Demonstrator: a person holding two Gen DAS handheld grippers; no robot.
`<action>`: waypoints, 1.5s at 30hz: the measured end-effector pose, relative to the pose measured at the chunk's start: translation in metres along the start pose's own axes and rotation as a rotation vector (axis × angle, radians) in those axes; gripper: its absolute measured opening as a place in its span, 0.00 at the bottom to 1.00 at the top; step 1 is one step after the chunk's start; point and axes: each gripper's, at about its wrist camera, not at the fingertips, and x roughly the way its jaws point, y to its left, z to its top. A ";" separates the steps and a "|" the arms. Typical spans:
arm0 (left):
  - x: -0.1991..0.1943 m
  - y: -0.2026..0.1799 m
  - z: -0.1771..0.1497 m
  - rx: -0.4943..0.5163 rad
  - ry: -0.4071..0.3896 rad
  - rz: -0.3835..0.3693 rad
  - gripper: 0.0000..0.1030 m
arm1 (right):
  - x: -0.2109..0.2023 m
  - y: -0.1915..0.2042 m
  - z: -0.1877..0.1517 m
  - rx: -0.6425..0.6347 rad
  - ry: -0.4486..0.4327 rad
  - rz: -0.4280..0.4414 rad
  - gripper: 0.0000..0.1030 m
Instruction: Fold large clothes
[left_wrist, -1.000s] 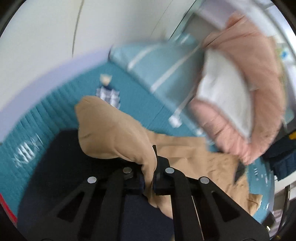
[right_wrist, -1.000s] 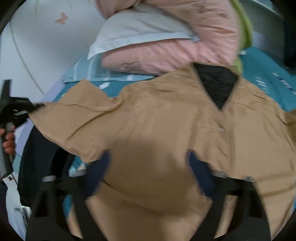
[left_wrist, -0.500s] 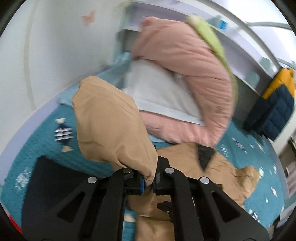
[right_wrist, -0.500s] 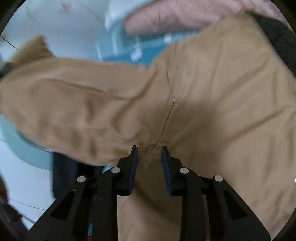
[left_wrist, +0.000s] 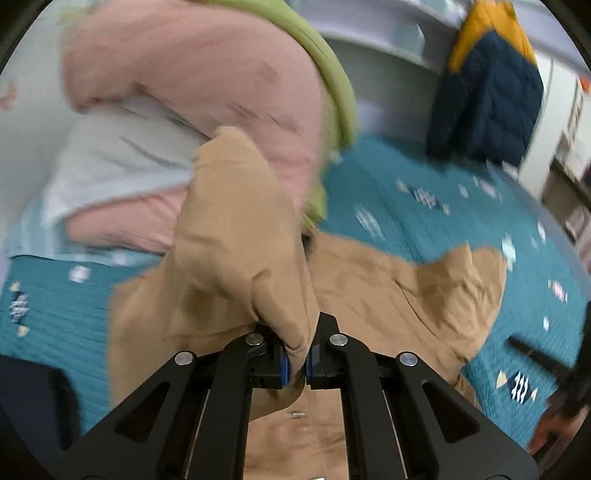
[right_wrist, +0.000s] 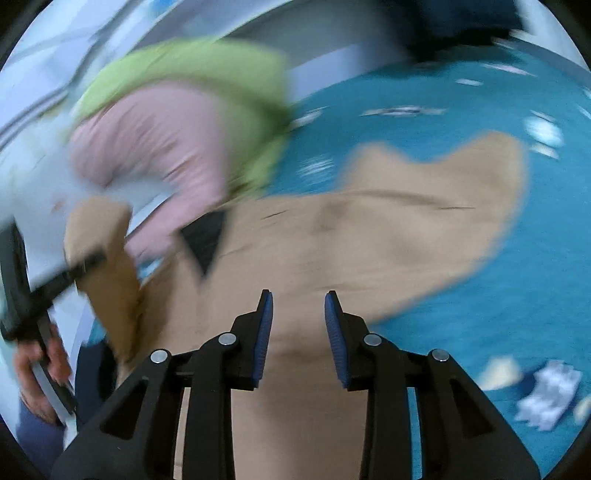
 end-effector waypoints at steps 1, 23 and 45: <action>0.012 -0.012 -0.002 0.025 0.023 0.009 0.05 | -0.005 -0.023 0.004 0.043 -0.022 -0.027 0.33; 0.091 -0.099 -0.043 0.145 0.212 -0.143 0.81 | 0.057 -0.201 0.062 0.585 -0.059 0.131 0.53; 0.060 -0.075 -0.026 0.051 0.143 -0.227 0.84 | -0.069 -0.126 0.083 0.209 -0.370 0.093 0.07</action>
